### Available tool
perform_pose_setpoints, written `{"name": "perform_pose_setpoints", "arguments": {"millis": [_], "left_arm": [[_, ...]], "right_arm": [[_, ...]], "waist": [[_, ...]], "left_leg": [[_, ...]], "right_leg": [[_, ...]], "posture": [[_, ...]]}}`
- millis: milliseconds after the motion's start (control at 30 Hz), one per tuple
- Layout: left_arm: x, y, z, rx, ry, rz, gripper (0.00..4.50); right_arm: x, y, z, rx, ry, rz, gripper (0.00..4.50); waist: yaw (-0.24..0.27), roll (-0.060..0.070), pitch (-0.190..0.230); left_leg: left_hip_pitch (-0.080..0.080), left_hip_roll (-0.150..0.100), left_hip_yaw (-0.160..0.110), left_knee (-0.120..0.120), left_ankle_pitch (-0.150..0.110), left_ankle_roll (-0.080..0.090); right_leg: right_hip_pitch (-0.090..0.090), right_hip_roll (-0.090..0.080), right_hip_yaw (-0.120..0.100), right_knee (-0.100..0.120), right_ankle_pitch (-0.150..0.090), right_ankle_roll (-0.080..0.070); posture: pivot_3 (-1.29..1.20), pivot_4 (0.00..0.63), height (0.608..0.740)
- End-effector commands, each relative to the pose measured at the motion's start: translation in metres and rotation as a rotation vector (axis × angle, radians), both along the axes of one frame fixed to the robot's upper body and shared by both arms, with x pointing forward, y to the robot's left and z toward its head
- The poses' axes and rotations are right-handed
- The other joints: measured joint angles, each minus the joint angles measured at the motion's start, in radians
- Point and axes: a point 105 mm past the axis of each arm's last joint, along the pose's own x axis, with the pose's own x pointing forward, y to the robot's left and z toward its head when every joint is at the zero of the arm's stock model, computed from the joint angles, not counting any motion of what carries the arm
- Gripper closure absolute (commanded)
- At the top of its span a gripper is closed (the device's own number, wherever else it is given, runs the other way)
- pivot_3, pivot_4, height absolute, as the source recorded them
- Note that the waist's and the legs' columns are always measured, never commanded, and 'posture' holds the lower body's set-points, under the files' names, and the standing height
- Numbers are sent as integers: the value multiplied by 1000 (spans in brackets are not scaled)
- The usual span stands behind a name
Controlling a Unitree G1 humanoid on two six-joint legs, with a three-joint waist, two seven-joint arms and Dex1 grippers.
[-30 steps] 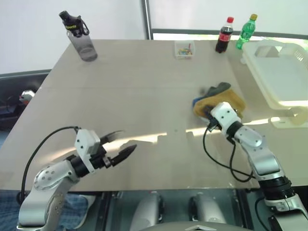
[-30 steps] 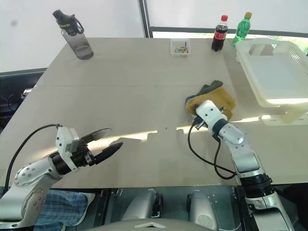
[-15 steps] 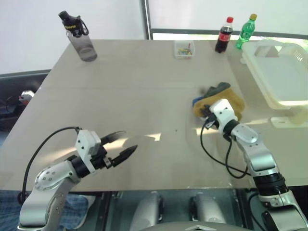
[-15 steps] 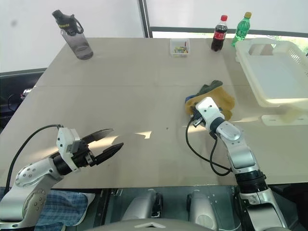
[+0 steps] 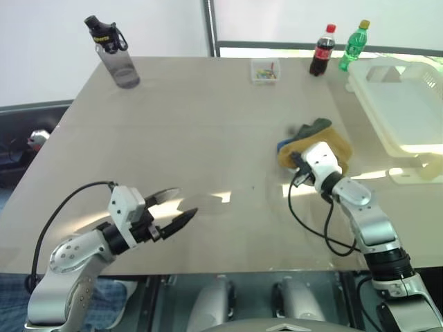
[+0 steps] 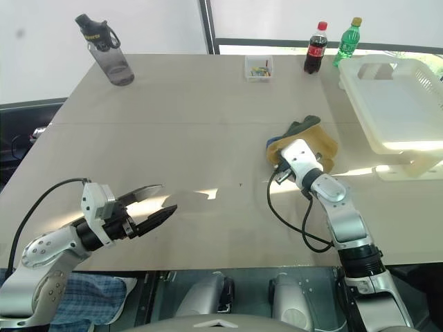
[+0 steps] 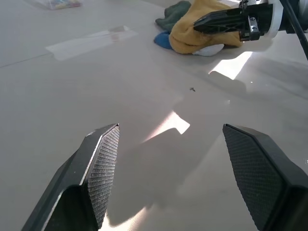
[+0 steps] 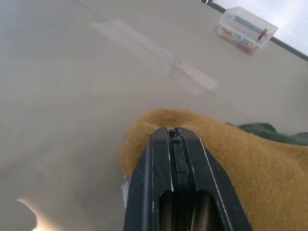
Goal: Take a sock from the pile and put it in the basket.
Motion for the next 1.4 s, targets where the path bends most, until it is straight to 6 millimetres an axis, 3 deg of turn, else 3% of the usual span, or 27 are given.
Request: {"name": "perform_pose_setpoints", "arguments": {"millis": [33, 67, 133, 200, 267, 533, 633, 733, 767, 967, 1067, 1400], "left_arm": [[-1, -1, 5, 12, -26, -15, 840], [-1, -1, 5, 11, -26, -14, 840], [-2, -1, 5, 9, -25, -12, 840], [-2, -1, 4, 8, -24, -11, 840], [-2, -1, 4, 7, -23, -12, 840], [-2, -2, 4, 10, -23, -13, 840], [-2, -2, 4, 11, -24, -14, 840], [-2, -1, 4, 12, -24, -13, 840], [-2, -1, 4, 12, -24, -13, 840], [-2, -2, 4, 9, -24, -14, 840], [-2, -2, 4, 9, -24, -15, 840], [-2, -2, 4, 9, -24, -14, 840]], "right_arm": [[-6, 3, 16, 2, -58, 21, 4437], [-6, 0, 16, -4, -60, 9, 4437], [-6, -6, 17, -10, -64, -11, 3930], [-6, -9, 16, -15, -63, -21, 3197], [-5, -10, 14, -15, -47, -27, 1900], [-4, -9, -3, -40, 30, -35, 1900], [-2, -6, -4, -42, 31, -33, 2694], [-2, -6, -3, -43, 31, -34, 4224], [-2, -6, -3, -43, 31, -35, 4446], [-2, -5, -2, -40, 18, -33, 4446], [-8, 5, 4, -3, 19, 15, 4446], [-69, 59, 13, 212, 330, 344, 4446]], "waist": [[0, 0, 0], [0, 0, 0], [2, 0, 0], [1, 0, 0], [0, 0, 0], [-1, 0, 0], [0, 0, 0], [-1, 0, 0], [-1, 0, 0], [-1, 0, 0], [-1, 0, 0], [0, 0, 0]], "left_leg": [[0, 0, 0, 0, 0, 0], [0, 0, 0, 0, 0, 0], [0, 0, 0, 0, 0, 0], [0, 0, 0, 0, 0, 0], [0, 0, 0, 0, 0, 0], [0, 0, 0, 0, 0, 0], [0, 0, 0, 0, 0, 0], [0, 0, 0, 0, 0, 0], [0, 0, 0, 0, 0, 0], [0, 0, 0, 0, 0, 0], [0, 0, 0, 0, 0, 0], [-1, 0, -1, -1, -2, 4]], "right_leg": [[0, 0, 0, 0, 0, 0], [0, 0, 0, 0, 0, 0], [0, 0, 0, 0, 0, 0], [0, 0, 0, 0, 0, 0], [0, 0, 0, 0, 0, 0], [0, -1, 0, 0, 0, 0], [0, -1, 0, 0, 0, 0], [0, -1, 0, 0, 0, 0], [0, -1, 0, 0, 0, 0], [0, -1, 0, 0, 0, 0], [0, -1, 0, 0, 0, 0], [0, -2, 0, -1, 0, 0]], "posture": [[0, 150, 740], [0, 150, 740], [0, 150, 740], [0, 150, 740], [0, 150, 740], [0, 150, 740], [0, 150, 740], [0, 150, 740], [0, 150, 740], [0, 150, 740], [0, 150, 740], [0, 150, 740]]}}
